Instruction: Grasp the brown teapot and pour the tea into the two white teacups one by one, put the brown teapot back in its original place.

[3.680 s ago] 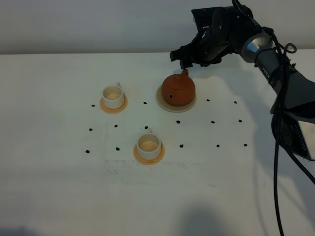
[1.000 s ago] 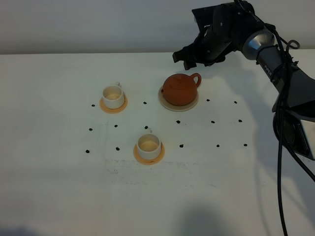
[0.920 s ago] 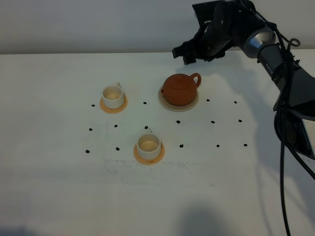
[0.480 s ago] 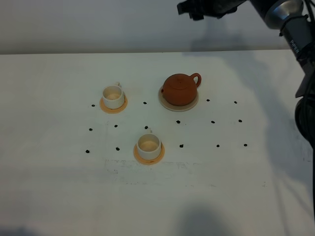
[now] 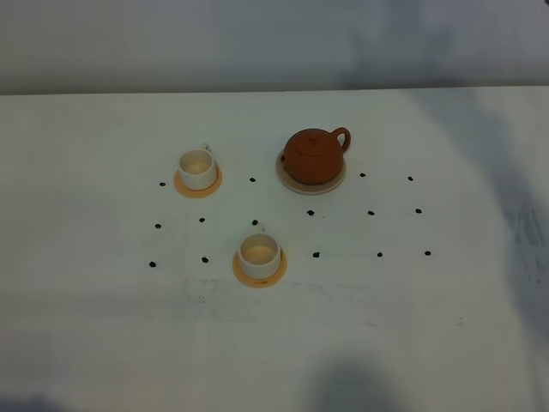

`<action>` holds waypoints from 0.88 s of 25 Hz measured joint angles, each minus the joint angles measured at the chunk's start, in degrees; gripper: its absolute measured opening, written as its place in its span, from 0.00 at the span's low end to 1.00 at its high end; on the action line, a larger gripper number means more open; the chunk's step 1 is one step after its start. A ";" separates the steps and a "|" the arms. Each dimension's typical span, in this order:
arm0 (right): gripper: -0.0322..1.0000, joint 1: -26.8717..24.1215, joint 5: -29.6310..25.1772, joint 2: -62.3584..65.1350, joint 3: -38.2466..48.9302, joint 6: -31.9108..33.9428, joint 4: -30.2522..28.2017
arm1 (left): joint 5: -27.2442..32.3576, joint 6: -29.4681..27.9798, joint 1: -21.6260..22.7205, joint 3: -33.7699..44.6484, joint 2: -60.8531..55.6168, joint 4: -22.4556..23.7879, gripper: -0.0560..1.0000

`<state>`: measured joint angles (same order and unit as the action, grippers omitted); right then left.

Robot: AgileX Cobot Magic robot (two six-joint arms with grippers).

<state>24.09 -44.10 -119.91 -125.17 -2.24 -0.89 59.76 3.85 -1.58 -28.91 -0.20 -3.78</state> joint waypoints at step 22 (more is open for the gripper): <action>0.53 -3.16 30.64 -8.30 27.80 1.11 1.24 | 0.00 0.00 0.00 0.00 0.00 0.00 0.50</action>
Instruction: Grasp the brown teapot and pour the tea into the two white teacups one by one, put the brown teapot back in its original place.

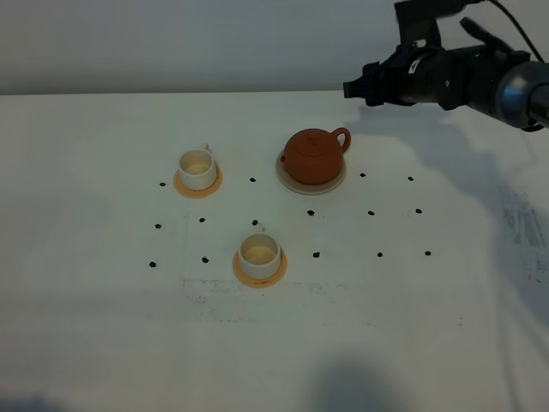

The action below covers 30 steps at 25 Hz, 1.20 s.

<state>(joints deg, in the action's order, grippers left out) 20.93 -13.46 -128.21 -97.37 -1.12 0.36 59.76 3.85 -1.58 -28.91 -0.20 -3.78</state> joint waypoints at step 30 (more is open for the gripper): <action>0.53 2.97 3.42 -3.95 0.00 0.15 -0.73 | 0.00 0.00 0.00 0.00 0.00 0.00 0.50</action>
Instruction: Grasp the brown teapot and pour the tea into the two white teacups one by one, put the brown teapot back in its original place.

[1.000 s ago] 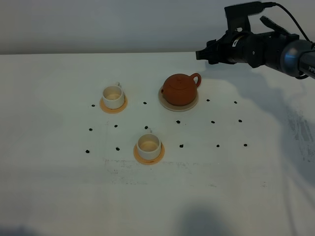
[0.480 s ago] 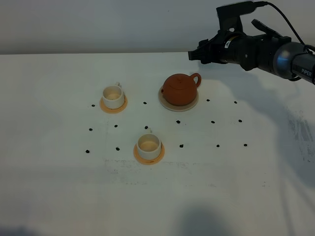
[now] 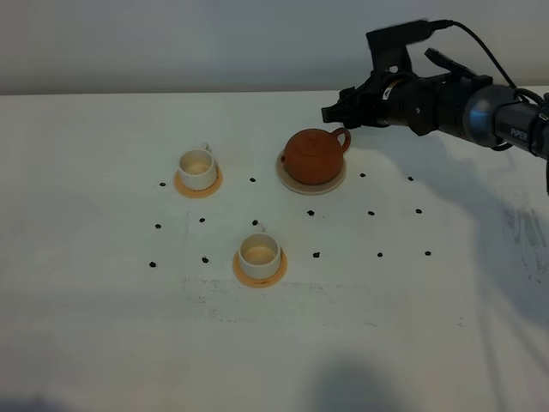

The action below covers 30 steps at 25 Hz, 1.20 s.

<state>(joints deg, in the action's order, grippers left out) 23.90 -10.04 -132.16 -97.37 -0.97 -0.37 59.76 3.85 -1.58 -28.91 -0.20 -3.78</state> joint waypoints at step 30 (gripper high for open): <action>0.53 0.59 -10.31 1.30 -0.30 0.24 -1.86 | 0.00 0.00 0.00 0.00 0.00 0.00 0.50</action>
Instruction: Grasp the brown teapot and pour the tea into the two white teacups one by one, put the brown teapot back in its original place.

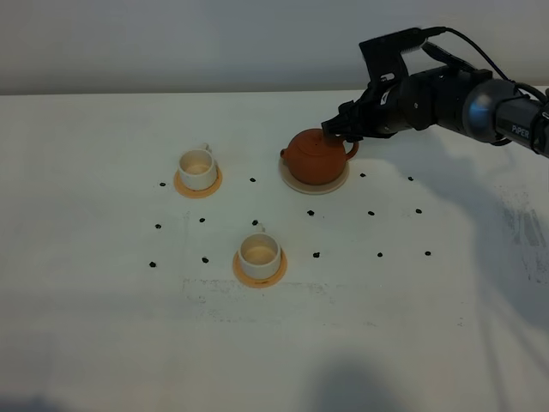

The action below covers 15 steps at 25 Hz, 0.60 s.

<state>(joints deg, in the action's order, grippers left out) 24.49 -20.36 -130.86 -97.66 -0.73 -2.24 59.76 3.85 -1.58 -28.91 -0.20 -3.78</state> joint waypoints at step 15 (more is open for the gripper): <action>0.53 0.39 -3.45 1.03 0.00 0.00 -2.03 | 0.00 0.00 0.00 0.00 0.00 0.00 0.50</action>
<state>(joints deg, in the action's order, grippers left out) 24.88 -23.80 -129.84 -97.66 -0.73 -4.27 59.76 3.85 -1.58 -28.91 -0.20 -3.78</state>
